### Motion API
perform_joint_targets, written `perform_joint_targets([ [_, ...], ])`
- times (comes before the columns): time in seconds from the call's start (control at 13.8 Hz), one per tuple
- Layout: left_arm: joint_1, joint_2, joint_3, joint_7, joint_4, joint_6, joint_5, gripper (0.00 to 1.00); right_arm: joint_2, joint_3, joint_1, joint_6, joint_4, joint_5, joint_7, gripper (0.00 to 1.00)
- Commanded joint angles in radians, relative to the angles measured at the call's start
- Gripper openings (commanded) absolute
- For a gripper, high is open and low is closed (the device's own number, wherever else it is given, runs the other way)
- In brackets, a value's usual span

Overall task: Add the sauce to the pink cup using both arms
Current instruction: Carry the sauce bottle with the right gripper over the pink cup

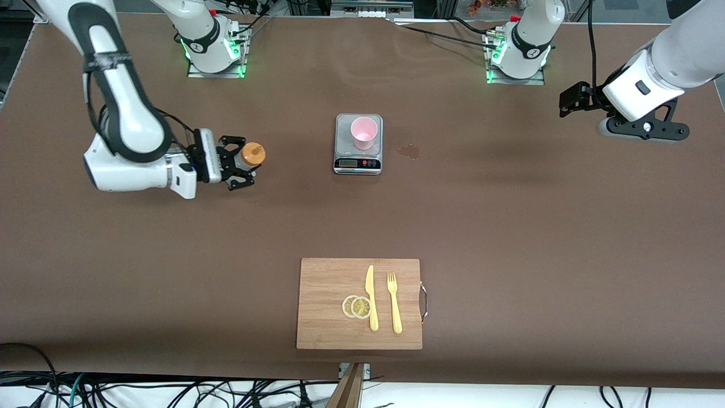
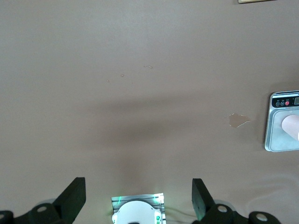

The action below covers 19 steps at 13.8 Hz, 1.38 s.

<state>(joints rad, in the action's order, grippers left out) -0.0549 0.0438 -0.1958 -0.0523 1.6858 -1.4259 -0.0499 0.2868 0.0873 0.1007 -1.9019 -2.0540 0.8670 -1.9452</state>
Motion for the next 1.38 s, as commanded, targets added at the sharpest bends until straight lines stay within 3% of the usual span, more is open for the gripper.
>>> perform_joint_targets([
  [0.0, -0.005, -0.010, -0.007, 0.020, -0.029, 0.025, 0.021, 1.00, -0.072, -0.011, 0.103, -0.101, -0.041, -0.095, 0.208, 0.00],
  [0.51, -0.005, -0.010, -0.005, 0.022, -0.028, 0.035, 0.022, 1.00, -0.084, -0.008, 0.307, -0.213, -0.032, -0.399, 0.647, 0.00],
  [1.31, -0.003, -0.007, -0.011, 0.009, -0.028, 0.058, 0.021, 1.00, -0.009, -0.008, 0.525, -0.206, 0.034, -0.654, 1.055, 0.00],
])
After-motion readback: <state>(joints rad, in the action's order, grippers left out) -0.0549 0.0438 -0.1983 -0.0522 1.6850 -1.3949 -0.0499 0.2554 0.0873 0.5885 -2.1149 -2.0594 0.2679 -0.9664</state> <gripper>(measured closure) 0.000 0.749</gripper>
